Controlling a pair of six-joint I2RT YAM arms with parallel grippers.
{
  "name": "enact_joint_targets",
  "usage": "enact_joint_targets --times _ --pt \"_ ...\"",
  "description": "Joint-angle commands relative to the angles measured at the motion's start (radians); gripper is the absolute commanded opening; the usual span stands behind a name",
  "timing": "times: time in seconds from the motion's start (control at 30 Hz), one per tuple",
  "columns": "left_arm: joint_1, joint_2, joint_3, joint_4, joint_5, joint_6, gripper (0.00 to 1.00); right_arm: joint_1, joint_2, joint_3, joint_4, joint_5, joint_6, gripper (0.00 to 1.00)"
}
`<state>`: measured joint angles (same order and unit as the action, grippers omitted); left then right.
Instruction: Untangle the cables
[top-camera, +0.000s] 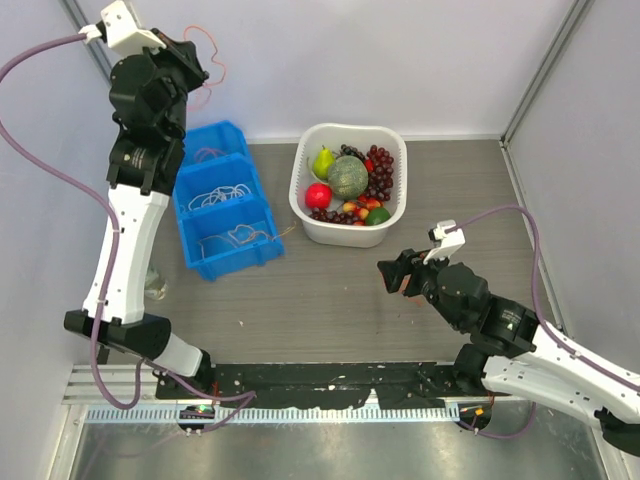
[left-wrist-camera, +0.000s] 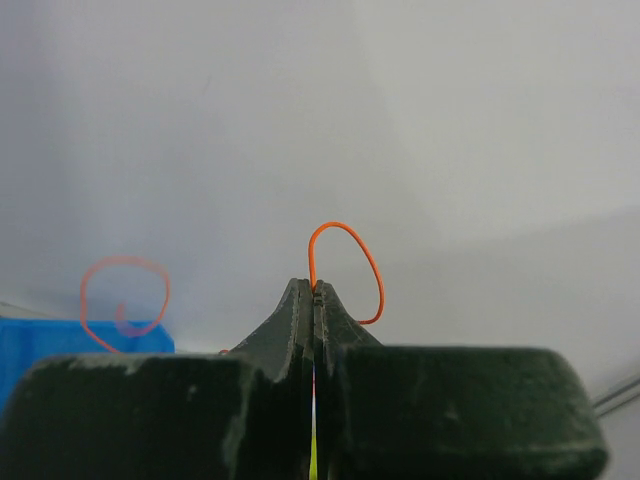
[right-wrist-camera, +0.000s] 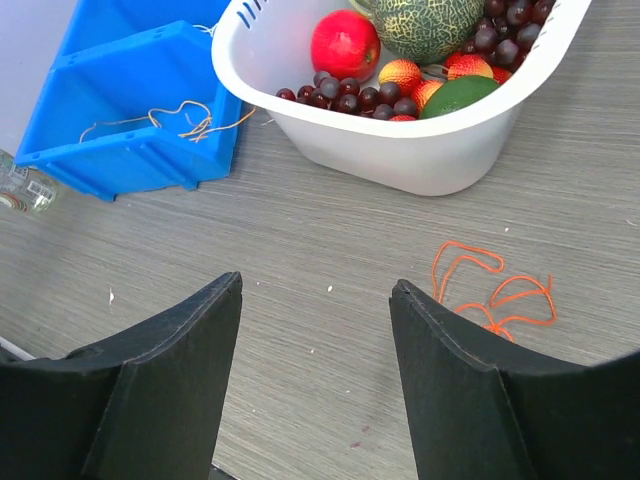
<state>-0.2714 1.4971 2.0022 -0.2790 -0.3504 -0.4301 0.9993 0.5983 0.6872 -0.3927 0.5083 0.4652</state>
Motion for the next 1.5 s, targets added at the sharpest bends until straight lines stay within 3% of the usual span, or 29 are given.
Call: enact_joint_targets --times 0.0,0.17,0.37,0.63,0.97,1.47 --pt "0.052 0.046 0.090 0.055 0.071 -0.041 0.00 -0.002 -0.046 -0.035 0.037 0.029 0.026 0.66" --pt "0.096 0.100 0.135 0.083 0.108 -0.029 0.00 -0.002 -0.055 -0.072 0.014 0.002 0.078 0.66" --pt "0.156 0.104 0.044 0.224 0.142 -0.050 0.00 -0.001 -0.045 -0.042 -0.009 0.029 0.090 0.66" --pt "0.187 0.146 0.032 0.307 0.168 -0.091 0.00 -0.001 -0.006 0.028 -0.074 0.094 0.075 0.66" --pt "0.224 0.190 -0.060 0.425 0.108 -0.088 0.00 -0.001 0.009 0.061 -0.080 0.125 0.064 0.66" --pt "0.299 0.413 0.058 0.452 0.192 -0.084 0.00 -0.002 0.044 0.078 -0.074 0.141 0.061 0.67"
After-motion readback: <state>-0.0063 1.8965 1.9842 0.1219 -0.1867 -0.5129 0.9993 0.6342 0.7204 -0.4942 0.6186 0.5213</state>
